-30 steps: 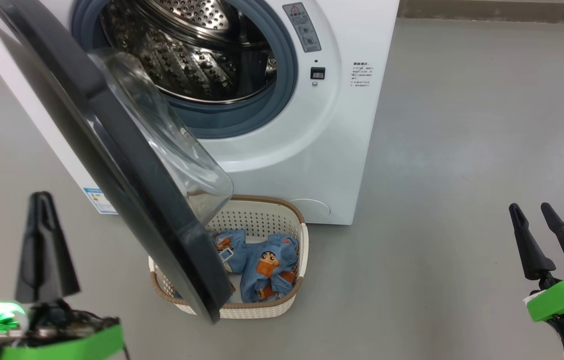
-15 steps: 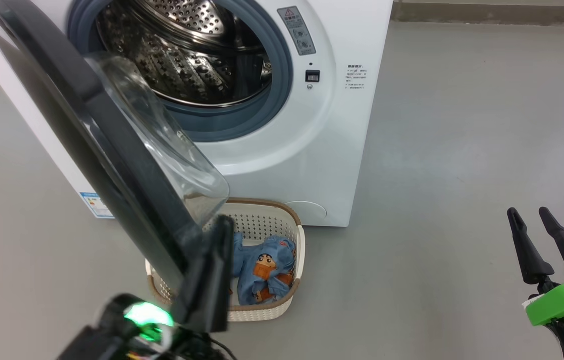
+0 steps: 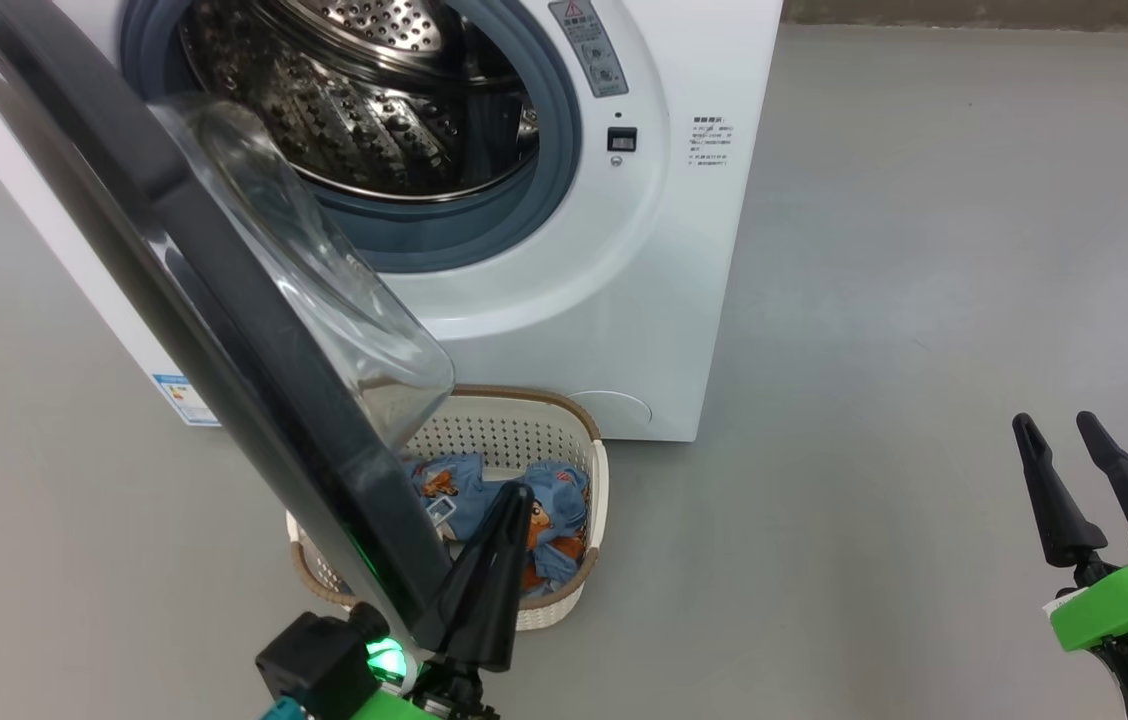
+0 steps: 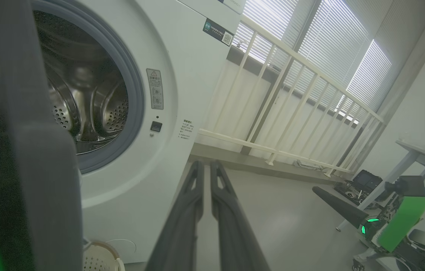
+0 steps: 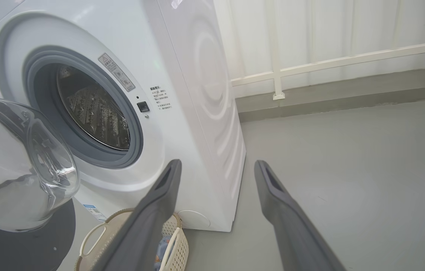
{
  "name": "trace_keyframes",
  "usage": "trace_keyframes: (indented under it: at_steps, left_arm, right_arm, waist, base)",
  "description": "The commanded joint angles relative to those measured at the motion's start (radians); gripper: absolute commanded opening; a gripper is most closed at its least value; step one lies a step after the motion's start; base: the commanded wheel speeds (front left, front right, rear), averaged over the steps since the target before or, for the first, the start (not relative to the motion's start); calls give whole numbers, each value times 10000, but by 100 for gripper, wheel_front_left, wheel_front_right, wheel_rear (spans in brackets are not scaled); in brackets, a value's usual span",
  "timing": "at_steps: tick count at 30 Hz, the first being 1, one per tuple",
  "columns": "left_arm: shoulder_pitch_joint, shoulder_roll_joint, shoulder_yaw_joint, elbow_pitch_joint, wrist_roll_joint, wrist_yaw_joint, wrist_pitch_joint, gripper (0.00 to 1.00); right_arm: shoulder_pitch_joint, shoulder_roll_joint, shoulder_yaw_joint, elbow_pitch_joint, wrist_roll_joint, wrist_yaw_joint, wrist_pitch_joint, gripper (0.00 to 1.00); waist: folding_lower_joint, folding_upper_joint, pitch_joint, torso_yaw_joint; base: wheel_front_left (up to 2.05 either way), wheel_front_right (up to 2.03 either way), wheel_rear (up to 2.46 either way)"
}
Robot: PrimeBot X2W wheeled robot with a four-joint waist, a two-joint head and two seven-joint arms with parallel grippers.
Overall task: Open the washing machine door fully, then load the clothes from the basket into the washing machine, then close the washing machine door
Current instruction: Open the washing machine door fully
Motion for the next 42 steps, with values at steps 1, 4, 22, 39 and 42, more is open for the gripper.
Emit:
trace_keyframes:
  at_steps: [1,4,22,39,42]
  left_arm:
    - [-399,21,312,-19,-128,109,-138,0]
    - [-544,21,419,361,-234,211,-238,0]
    - [-967,20,968,1696,-604,341,-453,0]
    - [-929,20,1368,1892,-617,332,-493,0]
    - [-876,20,1410,1870,-576,318,-494,0]
  right_arm:
    - [-145,-252,114,-246,-132,75,-124,100]
    - [-181,-255,129,-254,-152,75,-124,100]
    - [-232,-188,138,-350,-300,75,-124,100]
    - [-250,-278,122,-378,-366,75,-124,100]
    - [-236,-290,123,-378,-370,75,-124,100]
  waist:
    - [0,0,30,10]
    - [0,0,69,31]
    - [0,0,205,177]
    - [0,0,166,610]
    - [0,0,135,739]
  base:
    - [0,0,0]
    - [0,0,0]
    - [0,0,0]
    - [0,0,0]
    - [0,0,0]
